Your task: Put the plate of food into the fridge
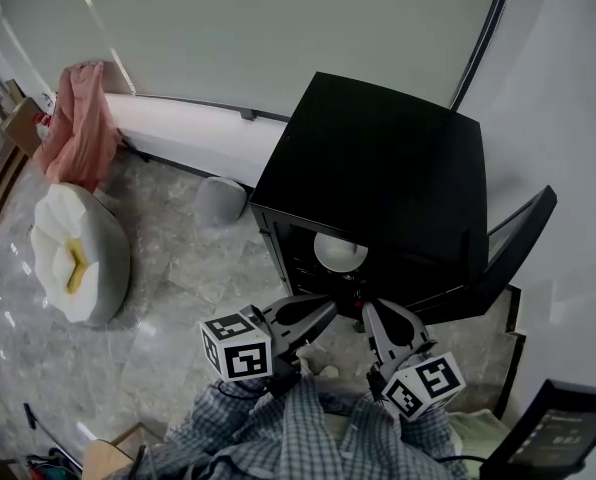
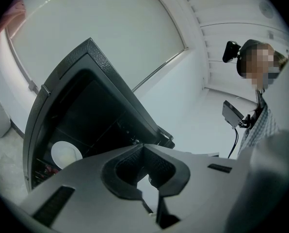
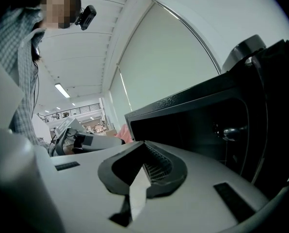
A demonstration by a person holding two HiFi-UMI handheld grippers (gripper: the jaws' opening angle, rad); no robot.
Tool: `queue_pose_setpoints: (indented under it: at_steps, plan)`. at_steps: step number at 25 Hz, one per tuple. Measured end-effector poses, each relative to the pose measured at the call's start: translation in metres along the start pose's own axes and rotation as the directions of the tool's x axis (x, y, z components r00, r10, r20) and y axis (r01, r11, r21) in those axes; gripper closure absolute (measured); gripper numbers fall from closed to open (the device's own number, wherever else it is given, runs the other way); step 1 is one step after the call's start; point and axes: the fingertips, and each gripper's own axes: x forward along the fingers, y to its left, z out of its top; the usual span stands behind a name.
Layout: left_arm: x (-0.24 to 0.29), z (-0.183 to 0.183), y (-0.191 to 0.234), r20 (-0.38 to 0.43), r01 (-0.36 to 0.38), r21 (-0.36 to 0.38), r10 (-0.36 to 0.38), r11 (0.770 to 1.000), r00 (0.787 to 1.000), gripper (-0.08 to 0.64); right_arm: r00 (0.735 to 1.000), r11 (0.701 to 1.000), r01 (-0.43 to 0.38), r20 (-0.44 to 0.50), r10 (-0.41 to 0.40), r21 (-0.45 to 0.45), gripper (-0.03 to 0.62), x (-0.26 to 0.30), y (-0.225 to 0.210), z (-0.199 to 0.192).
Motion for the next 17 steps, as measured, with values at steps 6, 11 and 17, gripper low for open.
queue_pose_setpoints:
  at_steps: [6,11,17]
  plan:
    - [0.002,-0.004,-0.001,-0.009,0.004,-0.009,-0.004,1.0,1.0,0.554,0.999,0.999,-0.034,-0.005,0.034,-0.001,0.586,0.0,0.006,-0.001]
    - [0.006,-0.009,-0.002,-0.033,0.001,-0.001,-0.001,1.0,0.999,0.554,0.999,0.999,-0.033,-0.012,0.032,-0.011,0.586,-0.001,0.005,-0.003]
    - [0.005,-0.014,-0.002,-0.057,-0.001,-0.005,0.001,1.0,0.998,0.554,0.999,0.999,-0.033,-0.016,0.033,-0.014,0.585,-0.001,0.007,-0.006]
